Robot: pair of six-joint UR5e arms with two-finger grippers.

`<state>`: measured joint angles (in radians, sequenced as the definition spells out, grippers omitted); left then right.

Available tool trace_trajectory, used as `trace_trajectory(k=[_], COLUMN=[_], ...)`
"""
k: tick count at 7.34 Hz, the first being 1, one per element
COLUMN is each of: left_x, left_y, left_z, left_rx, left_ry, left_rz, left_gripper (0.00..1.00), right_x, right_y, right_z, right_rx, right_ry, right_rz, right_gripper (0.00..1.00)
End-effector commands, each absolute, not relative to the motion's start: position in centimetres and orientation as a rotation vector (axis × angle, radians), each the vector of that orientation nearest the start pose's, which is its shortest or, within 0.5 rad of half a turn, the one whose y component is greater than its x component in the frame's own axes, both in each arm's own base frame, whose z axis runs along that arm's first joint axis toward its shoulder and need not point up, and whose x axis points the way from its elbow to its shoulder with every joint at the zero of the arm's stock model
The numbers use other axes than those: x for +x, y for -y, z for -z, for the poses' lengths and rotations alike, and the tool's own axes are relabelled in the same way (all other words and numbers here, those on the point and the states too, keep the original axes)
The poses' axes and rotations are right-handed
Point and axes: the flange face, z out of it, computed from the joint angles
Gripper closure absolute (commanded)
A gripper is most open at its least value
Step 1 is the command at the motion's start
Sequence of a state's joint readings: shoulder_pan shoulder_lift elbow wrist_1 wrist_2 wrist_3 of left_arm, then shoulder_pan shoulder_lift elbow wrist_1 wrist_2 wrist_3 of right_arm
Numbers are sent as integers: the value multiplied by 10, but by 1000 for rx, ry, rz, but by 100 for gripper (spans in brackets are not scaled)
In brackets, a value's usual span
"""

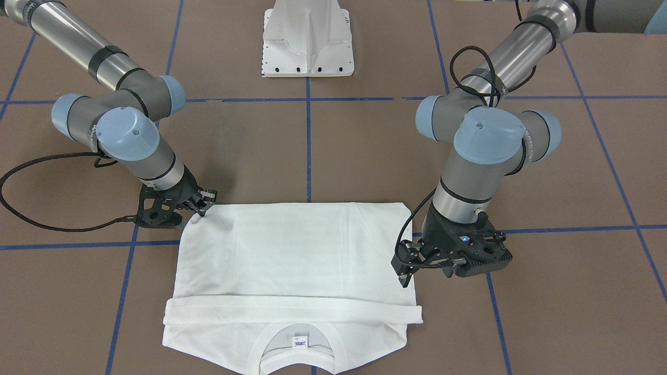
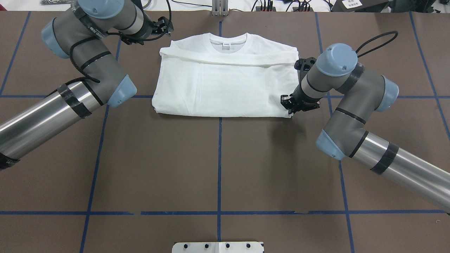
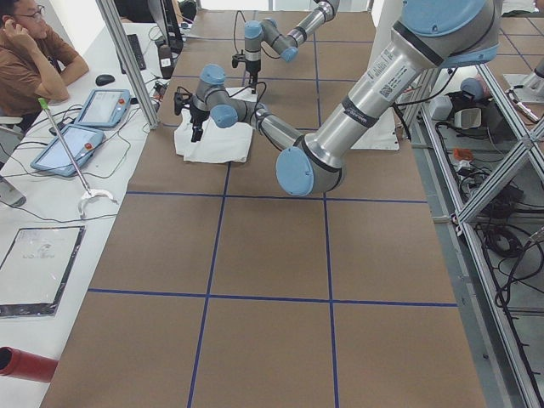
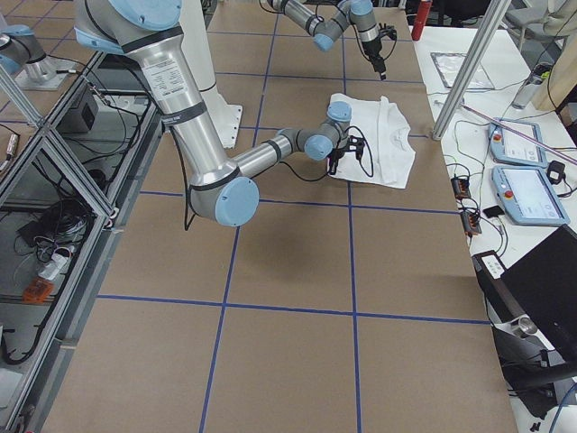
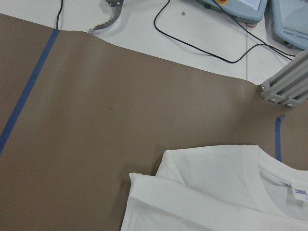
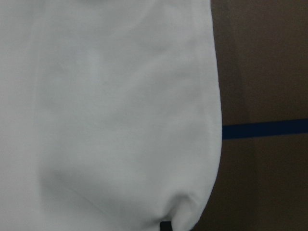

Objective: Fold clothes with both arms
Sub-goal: 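Grasp the shirt edge with the right gripper and drag it toward the robot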

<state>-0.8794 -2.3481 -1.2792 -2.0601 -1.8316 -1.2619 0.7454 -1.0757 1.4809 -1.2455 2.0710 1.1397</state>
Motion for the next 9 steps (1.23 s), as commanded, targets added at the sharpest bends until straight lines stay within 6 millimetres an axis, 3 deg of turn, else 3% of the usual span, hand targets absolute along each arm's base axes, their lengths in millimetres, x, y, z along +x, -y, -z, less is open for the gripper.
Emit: trace_trajectory(k=[1, 2, 3, 5, 7, 9], left_x=[405, 399, 397, 390, 394, 397], left_y=[659, 650, 642, 618, 583, 564], left_z=[-251, -251, -252, -252, -218, -208], left_rx=[356, 358, 360, 360, 352, 342], left_ry=[-960, -962, -967, -977, -955, -963], left_rz=[393, 392, 388, 373, 367, 379], left_gripper=[0, 0, 0, 0, 0, 0], right_x=[-423, -381, -352, -355, -334, -366], right_y=[521, 473, 436, 344, 224, 153], right_z=[-373, -395, -403, -414, -402, -390], right_rx=[-17, -20, -33, -106, -208, -324], right_ry=[907, 912, 918, 907, 902, 904], right_rz=[-110, -100, -85, 40, 244, 402], right_gripper=[100, 100, 100, 100, 100, 100])
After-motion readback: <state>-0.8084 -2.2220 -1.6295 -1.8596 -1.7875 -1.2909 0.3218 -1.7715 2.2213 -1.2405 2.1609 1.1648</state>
